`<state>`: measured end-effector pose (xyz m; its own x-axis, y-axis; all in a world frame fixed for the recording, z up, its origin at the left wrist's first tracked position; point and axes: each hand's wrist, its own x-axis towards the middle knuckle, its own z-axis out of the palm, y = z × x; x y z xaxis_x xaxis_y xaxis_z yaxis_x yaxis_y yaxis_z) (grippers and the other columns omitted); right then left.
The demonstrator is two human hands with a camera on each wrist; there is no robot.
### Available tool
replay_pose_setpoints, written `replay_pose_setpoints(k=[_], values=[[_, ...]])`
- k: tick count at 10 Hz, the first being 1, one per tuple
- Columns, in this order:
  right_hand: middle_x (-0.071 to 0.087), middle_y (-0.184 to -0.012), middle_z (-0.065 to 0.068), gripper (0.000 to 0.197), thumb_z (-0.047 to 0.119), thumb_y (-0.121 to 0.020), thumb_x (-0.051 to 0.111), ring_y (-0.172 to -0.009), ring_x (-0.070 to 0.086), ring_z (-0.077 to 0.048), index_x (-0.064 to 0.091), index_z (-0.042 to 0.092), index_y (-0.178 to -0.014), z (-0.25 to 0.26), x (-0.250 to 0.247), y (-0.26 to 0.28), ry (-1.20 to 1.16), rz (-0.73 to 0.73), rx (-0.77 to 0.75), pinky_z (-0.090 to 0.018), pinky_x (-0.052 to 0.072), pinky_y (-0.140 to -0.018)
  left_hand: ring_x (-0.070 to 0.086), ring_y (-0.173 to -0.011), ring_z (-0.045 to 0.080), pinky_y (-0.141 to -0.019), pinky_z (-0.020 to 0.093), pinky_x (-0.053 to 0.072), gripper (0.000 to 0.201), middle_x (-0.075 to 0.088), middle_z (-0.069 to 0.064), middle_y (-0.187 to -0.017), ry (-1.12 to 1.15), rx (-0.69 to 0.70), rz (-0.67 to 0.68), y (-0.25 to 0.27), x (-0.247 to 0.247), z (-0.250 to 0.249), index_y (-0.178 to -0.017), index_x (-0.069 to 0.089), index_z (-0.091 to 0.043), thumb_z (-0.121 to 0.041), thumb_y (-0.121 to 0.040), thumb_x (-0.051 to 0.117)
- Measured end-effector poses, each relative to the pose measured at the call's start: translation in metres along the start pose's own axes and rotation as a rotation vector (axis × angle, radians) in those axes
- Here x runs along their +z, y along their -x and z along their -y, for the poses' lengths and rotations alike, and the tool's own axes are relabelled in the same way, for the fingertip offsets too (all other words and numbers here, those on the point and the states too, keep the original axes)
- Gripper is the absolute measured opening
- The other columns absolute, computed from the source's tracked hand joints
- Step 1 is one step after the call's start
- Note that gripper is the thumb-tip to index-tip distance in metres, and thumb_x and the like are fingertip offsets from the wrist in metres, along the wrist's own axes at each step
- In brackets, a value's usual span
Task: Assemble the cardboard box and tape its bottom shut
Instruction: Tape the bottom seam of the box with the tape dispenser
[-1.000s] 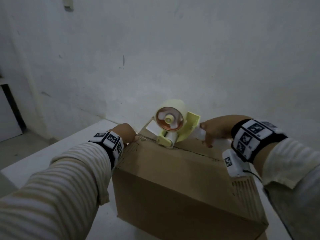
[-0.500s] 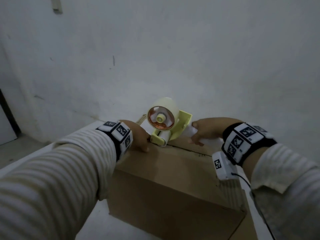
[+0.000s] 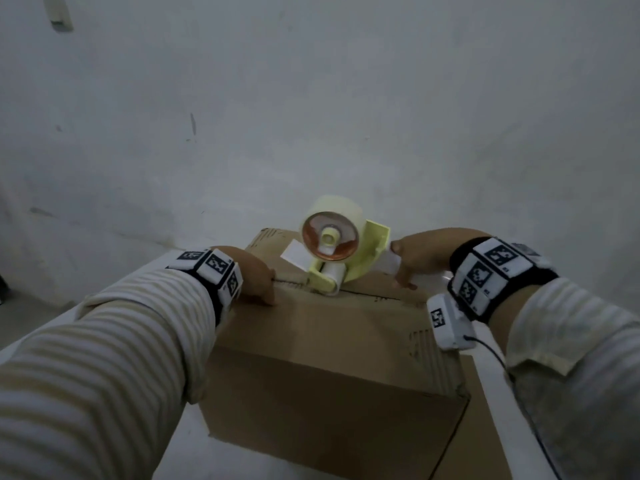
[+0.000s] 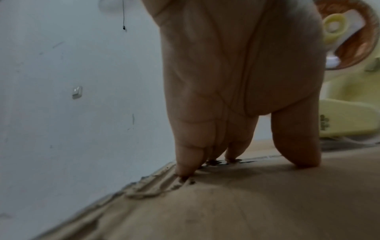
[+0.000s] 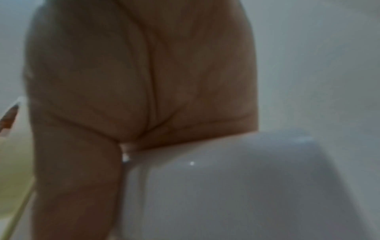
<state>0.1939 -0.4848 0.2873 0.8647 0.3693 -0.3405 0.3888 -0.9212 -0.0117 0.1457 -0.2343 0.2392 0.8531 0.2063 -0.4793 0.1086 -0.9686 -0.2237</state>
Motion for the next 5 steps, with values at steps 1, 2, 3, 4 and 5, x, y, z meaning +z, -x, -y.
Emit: replay_pose_setpoints(k=[1, 2, 3, 4, 5], values=[[0.048, -0.140, -0.013, 0.068, 0.022, -0.085, 0.068, -0.128, 0.048, -0.029, 0.035, 0.012, -0.143, -0.023, 0.001, 0.008, 0.004, 0.012, 0.103, -0.026, 0.035, -0.084, 0.023, -0.145, 0.026, -0.118, 0.041, 0.022, 0.075, 0.016, 0.006, -0.160, 0.007, 0.003, 0.012, 0.000, -0.003, 0.002, -0.152, 0.015, -0.016, -0.049, -0.093, 0.046], [0.049, -0.139, -0.013, 0.067, 0.023, -0.086, 0.068, -0.127, 0.049, -0.030, 0.035, 0.012, -0.143, -0.032, 0.004, 0.011, 0.008, -0.002, 0.151, -0.026, 0.036, -0.084, 0.032, -0.140, 0.026, -0.114, 0.039, 0.028, 0.070, 0.029, 0.007, -0.155, -0.024, 0.013, 0.004, 0.005, -0.004, -0.002, -0.149, 0.026, -0.014, -0.050, -0.092, 0.047], [0.046, -0.142, -0.015, 0.061, 0.019, -0.089, 0.065, -0.128, 0.047, -0.031, 0.037, 0.009, -0.142, -0.028, 0.011, 0.006, -0.046, 0.019, 0.150, -0.029, 0.037, -0.083, 0.046, -0.124, 0.021, -0.105, 0.032, 0.035, 0.057, 0.042, 0.010, -0.147, -0.054, 0.060, -0.043, 0.008, -0.002, -0.012, -0.144, 0.037, -0.009, -0.040, -0.096, 0.044], [0.044, -0.143, -0.014, 0.061, 0.021, -0.089, 0.064, -0.126, 0.047, -0.030, 0.038, 0.008, -0.142, -0.026, 0.015, 0.009, -0.076, 0.004, 0.129, -0.032, 0.037, -0.082, 0.041, -0.131, 0.025, -0.107, 0.035, 0.032, 0.061, 0.036, 0.009, -0.151, -0.097, 0.109, -0.050, 0.014, -0.002, -0.031, -0.148, 0.027, -0.013, -0.043, -0.096, 0.039], [0.047, -0.139, -0.011, 0.062, 0.019, -0.087, 0.065, -0.121, 0.049, -0.030, 0.038, 0.012, -0.142, -0.029, 0.018, 0.014, -0.086, -0.044, 0.079, -0.033, 0.042, -0.084, 0.039, -0.134, 0.028, -0.107, 0.038, 0.033, 0.065, 0.034, 0.009, -0.152, -0.115, 0.175, -0.088, 0.022, -0.005, -0.057, -0.148, 0.027, -0.017, -0.048, -0.093, 0.041]])
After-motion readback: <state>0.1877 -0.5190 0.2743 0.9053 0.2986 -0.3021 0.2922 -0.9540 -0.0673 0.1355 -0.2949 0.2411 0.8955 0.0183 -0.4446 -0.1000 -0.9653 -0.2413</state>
